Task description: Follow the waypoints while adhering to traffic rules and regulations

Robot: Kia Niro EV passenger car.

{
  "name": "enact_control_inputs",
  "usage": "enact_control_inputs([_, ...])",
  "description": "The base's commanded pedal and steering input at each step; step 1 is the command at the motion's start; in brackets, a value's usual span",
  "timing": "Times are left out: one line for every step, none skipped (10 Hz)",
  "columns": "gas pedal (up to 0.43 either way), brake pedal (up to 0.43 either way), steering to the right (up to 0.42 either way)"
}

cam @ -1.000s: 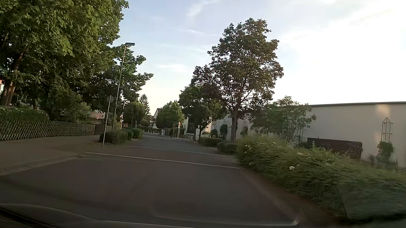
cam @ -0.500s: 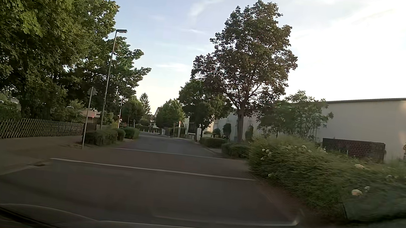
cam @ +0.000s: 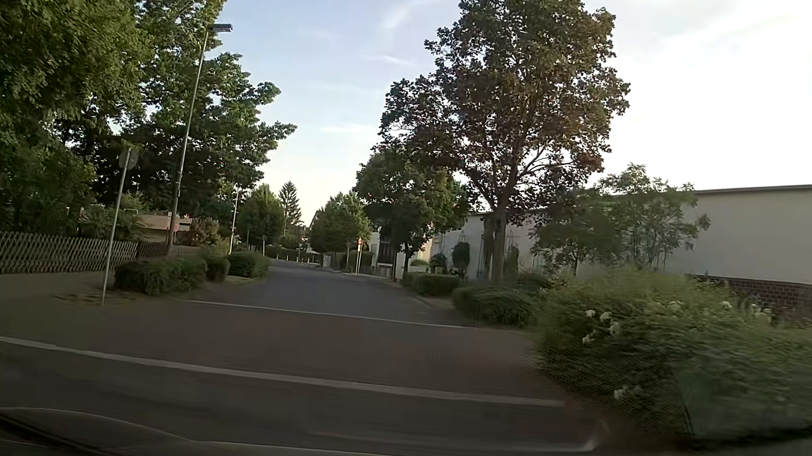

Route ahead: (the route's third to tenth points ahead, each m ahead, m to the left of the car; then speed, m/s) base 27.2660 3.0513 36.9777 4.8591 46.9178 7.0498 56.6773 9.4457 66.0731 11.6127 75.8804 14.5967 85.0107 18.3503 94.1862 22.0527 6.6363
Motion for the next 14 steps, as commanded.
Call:
enact_control_inputs([0.000, 0.000, -0.006])
enact_control_inputs([0.000, 0.000, -0.006])
enact_control_inputs([0.000, 0.000, -0.008])
enact_control_inputs([0.000, 0.000, -0.012])
enact_control_inputs([0.000, 0.000, -0.014])
enact_control_inputs([0.000, 0.000, -0.015])
enact_control_inputs([0.000, 0.000, -0.017])
enact_control_inputs([0.000, 0.000, -0.020])
enact_control_inputs([0.000, 0.000, -0.021])
enact_control_inputs([0.000, 0.000, -0.022])
enact_control_inputs([0.000, 0.000, -0.024])
enact_control_inputs([0.000, 0.000, -0.032])
enact_control_inputs([0.000, 0.000, -0.041])
enact_control_inputs([0.000, 0.000, -0.040])
